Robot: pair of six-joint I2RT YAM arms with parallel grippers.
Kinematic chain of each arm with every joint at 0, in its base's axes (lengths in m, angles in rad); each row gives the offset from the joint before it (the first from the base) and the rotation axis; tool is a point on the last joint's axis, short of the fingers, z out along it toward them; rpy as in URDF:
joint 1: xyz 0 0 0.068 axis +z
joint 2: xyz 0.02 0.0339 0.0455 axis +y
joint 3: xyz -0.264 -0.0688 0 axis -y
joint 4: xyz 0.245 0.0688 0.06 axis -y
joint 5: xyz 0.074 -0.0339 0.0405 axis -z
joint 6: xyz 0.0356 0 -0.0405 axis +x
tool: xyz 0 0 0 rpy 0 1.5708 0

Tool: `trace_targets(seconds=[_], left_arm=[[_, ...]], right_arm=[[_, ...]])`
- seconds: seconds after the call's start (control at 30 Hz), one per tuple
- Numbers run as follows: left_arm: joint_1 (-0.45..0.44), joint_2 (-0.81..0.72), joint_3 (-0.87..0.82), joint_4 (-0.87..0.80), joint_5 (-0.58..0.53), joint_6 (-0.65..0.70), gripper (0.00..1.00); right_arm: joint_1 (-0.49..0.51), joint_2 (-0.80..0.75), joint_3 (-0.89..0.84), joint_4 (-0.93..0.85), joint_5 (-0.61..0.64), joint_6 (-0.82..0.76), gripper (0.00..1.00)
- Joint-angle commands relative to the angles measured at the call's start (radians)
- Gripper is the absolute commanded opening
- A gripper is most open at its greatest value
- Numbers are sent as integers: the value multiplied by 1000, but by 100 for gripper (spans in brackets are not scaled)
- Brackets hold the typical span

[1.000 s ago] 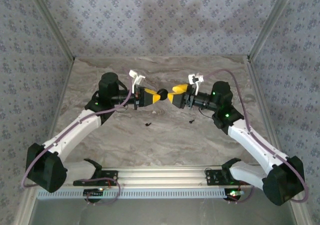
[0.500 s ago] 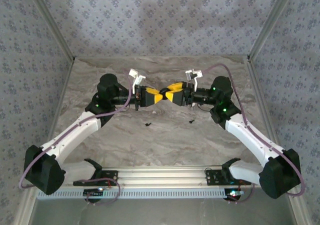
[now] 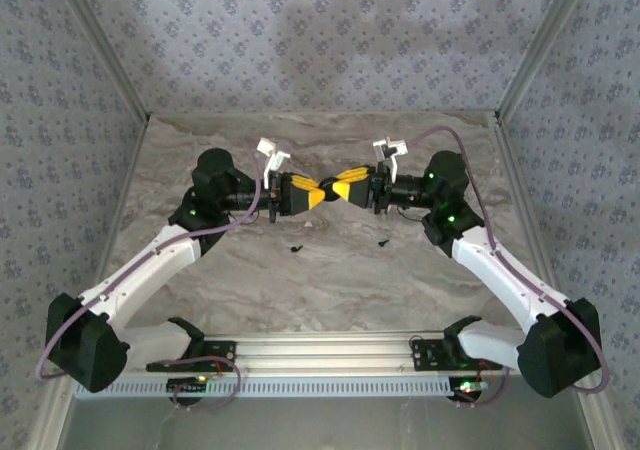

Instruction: Insert the wireless bluetooth earbuds into the charging case

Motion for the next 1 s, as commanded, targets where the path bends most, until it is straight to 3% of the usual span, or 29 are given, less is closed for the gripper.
trace_targets(seconds=[0.0,0.27,0.43,0.73,0.97], left_arm=[[-4,-6,42,1,-46,27,19],[-4,-1,86,-141,-47,116,40],[-4,13,114,-197,-11,146,41],[-11,76,177,-349,78,217,47],[-20,108,220,-448,118,272,44]], right_arm=[[11,-15,40,-63,-55,-40,17],[10,-27,92,-336,-44,-223,17],[9,-18,130,-474,-56,-309,17],[0,-11,175,-537,-90,-352,17],[-6,0,204,-583,-109,-381,17]])
